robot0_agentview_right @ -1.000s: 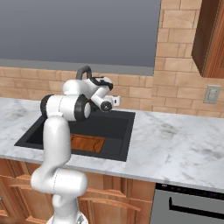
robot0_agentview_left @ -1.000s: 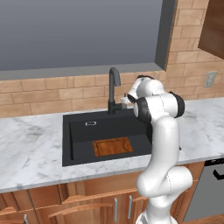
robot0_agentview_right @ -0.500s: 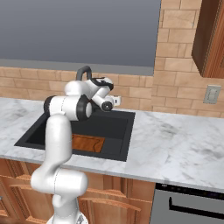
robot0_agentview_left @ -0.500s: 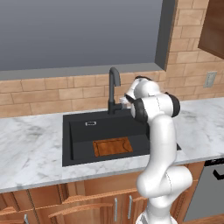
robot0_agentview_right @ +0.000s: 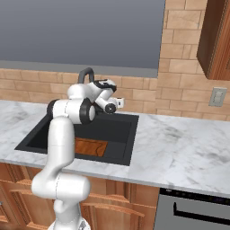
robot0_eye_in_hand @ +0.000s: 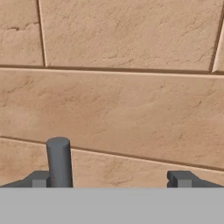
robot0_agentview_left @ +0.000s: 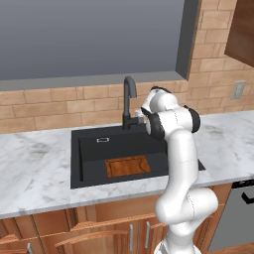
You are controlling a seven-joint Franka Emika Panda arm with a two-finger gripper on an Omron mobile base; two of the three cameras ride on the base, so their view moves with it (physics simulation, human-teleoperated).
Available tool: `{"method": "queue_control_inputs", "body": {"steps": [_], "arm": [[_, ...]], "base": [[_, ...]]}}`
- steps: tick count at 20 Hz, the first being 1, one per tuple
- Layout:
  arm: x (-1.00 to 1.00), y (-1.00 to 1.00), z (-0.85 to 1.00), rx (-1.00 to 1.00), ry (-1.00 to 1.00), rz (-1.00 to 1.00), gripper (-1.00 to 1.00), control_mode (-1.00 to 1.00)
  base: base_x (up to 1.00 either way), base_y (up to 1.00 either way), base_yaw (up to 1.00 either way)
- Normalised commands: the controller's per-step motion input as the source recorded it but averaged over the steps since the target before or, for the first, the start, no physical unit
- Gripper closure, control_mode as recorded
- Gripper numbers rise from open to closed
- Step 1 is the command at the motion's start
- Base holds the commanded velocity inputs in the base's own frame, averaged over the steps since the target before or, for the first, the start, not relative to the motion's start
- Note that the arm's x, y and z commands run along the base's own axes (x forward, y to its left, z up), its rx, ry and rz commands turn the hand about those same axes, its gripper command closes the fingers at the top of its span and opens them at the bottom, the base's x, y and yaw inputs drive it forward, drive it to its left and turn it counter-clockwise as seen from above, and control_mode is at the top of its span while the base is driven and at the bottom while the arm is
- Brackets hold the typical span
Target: Turn on the sink faucet with hot water and rinse the cutting board for ten seconds, then turn off the faucet. Push the cutting board to reach the water if necessary.
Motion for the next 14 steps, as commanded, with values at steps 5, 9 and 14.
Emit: {"method": "queue_control_inputs", "body": {"steps": [5,9,14], "arm": [[0.04,0.0,0.0,0.0,0.0,0.0,-1.0,-1.0],[0.02,0.0,0.0,0.0,0.0,0.0,-1.0,-1.0],[0.09,0.0,0.0,0.0,0.0,0.0,-1.0,-1.0]], "base": [[0.0,0.0,0.0],[0.0,0.0,0.0],[0.0,0.0,0.0]]}}
